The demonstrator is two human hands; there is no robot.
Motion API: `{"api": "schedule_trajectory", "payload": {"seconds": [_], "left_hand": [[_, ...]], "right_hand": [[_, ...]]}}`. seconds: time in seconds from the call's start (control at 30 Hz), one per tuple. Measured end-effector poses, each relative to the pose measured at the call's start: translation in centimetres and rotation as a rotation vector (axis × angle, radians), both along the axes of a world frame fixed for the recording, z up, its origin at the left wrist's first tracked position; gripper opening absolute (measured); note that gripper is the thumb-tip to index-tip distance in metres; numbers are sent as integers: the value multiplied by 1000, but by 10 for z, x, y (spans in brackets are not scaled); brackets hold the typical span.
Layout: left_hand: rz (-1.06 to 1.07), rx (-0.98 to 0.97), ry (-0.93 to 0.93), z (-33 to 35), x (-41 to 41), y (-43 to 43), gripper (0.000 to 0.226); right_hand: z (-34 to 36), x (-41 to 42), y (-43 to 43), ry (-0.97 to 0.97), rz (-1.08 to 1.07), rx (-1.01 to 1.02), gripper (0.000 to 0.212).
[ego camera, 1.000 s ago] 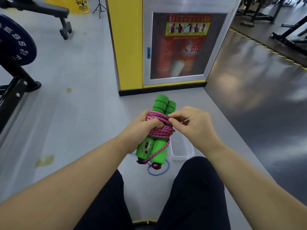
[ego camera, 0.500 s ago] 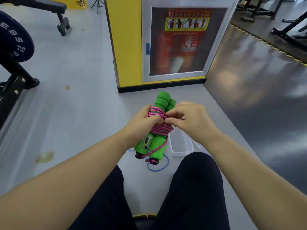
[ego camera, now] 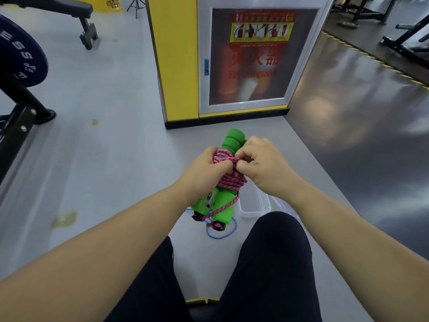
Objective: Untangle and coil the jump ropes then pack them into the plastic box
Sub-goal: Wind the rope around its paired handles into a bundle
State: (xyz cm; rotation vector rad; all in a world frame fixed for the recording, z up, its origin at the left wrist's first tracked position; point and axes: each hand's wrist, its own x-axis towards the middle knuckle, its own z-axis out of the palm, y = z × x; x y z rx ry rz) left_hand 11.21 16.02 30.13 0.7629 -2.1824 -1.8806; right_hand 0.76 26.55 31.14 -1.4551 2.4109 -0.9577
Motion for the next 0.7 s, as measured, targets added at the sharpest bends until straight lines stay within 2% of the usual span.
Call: {"api": "schedule_trajectory", "payload": {"seconds": [0.13,0.23,0.33,0.43,0.5,0.6,0.7], "left_hand": [[-13,17,-11,-2,-4,0,24],[-26,3,-24,-5,0,0,29],[-52,-37,-39,-6,4,-1,38],[-34,-32,-5,-4,1,-3,29],[-35,-23,7,0,-1,-4,29],[-61,-5,1,1,1,-6,35],[-53,-2,4,1,2,-5,41]], "right_hand": [[4,-3,1,-309,10,45,25],[11,-6,7,-346,94,150,23],[9,-12,11,-68,143,243,10],[1,-9,10,328,127,122,21],[4,-5,10,378,69,55,21],[6,-2,12,281,41,-1,12],[8,2,14,12,37,-130,25]]}}
